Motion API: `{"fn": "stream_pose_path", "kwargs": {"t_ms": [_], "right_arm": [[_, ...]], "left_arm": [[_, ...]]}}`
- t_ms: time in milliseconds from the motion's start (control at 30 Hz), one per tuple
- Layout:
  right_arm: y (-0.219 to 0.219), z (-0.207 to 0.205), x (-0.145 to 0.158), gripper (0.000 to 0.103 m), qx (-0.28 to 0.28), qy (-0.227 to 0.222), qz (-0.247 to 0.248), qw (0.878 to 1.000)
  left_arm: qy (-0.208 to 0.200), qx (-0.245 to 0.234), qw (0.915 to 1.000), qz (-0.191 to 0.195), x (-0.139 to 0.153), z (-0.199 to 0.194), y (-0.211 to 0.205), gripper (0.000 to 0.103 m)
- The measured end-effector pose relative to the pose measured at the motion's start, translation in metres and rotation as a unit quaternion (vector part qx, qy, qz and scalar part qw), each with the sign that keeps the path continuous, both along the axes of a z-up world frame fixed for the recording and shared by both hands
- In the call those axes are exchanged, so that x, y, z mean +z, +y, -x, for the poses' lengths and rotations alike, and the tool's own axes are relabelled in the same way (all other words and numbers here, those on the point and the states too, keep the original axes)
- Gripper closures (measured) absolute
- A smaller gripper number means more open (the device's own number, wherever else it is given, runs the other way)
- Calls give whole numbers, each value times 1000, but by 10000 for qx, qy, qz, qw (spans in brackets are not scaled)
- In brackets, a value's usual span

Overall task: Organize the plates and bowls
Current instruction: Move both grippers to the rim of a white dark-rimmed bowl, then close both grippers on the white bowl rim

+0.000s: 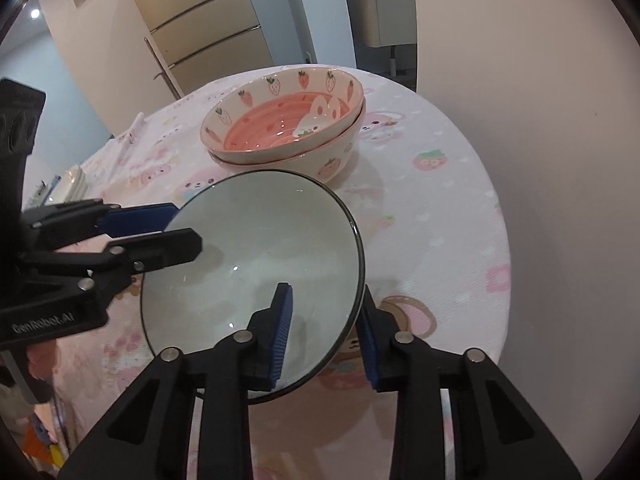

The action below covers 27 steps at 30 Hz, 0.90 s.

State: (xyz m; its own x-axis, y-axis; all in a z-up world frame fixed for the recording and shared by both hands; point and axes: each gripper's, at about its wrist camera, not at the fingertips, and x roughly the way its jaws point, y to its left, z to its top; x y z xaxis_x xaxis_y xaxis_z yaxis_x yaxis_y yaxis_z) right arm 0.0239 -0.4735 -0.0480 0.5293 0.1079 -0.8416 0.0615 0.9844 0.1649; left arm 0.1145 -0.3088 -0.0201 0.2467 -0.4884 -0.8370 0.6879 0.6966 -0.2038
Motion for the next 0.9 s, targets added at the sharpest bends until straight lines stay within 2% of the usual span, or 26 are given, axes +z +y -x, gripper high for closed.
{"fn": "stream_pose_path", "kwargs": {"t_ms": [133, 300, 367, 400, 433, 467, 600, 900], "right_arm": [[-3, -2, -2, 79, -37, 40, -90, 9999], [-3, -3, -2, 81, -29, 54, -48, 10000], [-3, -2, -2, 85, -59, 39, 3, 10000], [-2, -2, -2, 86, -72, 30, 22, 10000], [-2, -2, -2, 86, -68, 21, 29, 10000], [-2, -2, -2, 86, -68, 17, 42, 10000], [-4, -1, -2, 86, -86, 27, 17, 10000], [-3, -3, -4, 87, -83, -21, 17, 10000]], "left_arm": [[398, -165, 9991, -29, -12, -4, -3, 61], [573, -335, 9977, -120, -21, -3, -15, 61], [639, -417, 9969, -193, -27, -2, -20, 61], [639, -427, 9967, -243, -29, -1, -23, 63], [650, -429, 9966, -274, -32, 0, -26, 72], [669, -412, 9964, -316, -34, -1, -27, 75], [860, -281, 9958, -114, -38, -8, -26, 81], [1266, -106, 9917, 189, -49, -26, -20, 81]]}}
